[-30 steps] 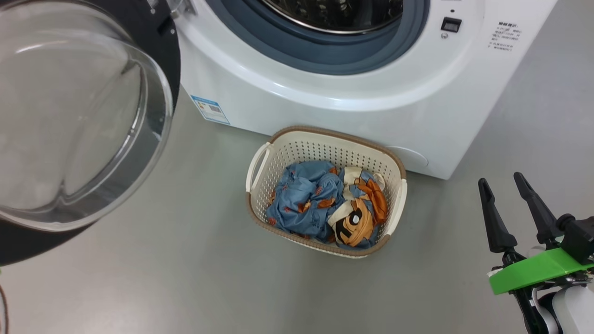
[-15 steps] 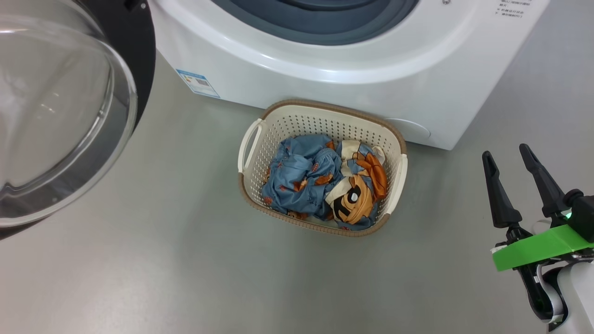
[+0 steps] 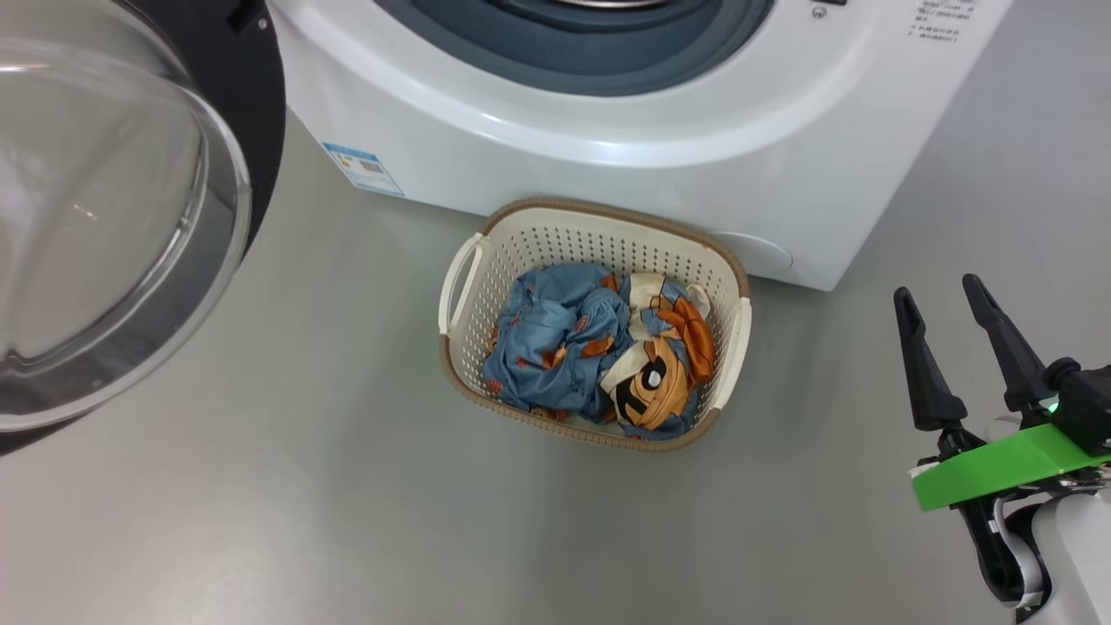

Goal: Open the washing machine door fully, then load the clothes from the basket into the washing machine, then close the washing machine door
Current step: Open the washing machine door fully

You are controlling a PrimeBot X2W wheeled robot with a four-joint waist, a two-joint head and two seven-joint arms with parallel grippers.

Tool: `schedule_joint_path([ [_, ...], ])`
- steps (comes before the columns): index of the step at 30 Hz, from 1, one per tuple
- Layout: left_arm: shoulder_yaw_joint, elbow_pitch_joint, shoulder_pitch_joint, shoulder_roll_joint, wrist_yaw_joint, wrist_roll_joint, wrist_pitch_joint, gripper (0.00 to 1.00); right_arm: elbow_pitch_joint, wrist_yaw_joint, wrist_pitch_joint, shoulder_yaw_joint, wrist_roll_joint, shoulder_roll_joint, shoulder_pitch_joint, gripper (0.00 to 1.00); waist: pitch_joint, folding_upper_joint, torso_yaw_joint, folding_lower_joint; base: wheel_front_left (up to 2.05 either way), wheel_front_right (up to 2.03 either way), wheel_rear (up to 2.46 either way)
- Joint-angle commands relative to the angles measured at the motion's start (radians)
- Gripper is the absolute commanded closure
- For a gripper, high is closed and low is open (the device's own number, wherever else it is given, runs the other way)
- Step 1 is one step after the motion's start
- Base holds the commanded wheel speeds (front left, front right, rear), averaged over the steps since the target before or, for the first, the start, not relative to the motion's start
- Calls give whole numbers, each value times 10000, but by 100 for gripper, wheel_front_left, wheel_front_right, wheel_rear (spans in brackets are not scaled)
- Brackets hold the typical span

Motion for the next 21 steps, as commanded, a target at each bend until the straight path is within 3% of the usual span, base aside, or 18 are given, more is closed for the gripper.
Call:
schedule_joint_path([
  [1,163,-362,279,538,-139,239,-60,100,-183,46,-103,247,-54,46,-44,0,-344,0,3,0,0,0,0],
  [11,-15,-1073,1336,-57,-580,741,-61,100,-43,46,-103,504,72,267,346,0,-1487,0,-149,0,0,0,0],
  [13,-60,-1280,1608,-137,-662,802,-61,67,-20,46,-103,534,101,310,440,0,-1727,0,-197,0,0,0,0],
  [16,-148,-1576,1905,-229,-734,869,-61,53,-5,46,-103,543,124,359,545,0,-1947,0,-234,0,0,0,0],
  [17,-281,-1681,2072,-275,-769,935,-61,37,1,46,-103,536,136,387,607,0,-2054,0,-245,0,0,0,0],
  [18,-359,-1801,2212,-316,-792,969,-61,15,9,46,-103,538,149,413,670,0,-2148,0,-258,0,0,0,0],
  [19,-394,-1933,2333,-370,-809,949,-61,0,19,46,-103,550,159,436,730,0,-2237,0,-273,0,0,0,0],
  [21,-534,-2159,2593,-494,-836,897,-61,0,36,46,-103,574,187,464,829,0,-2393,0,-311,0,0,0,0],
])
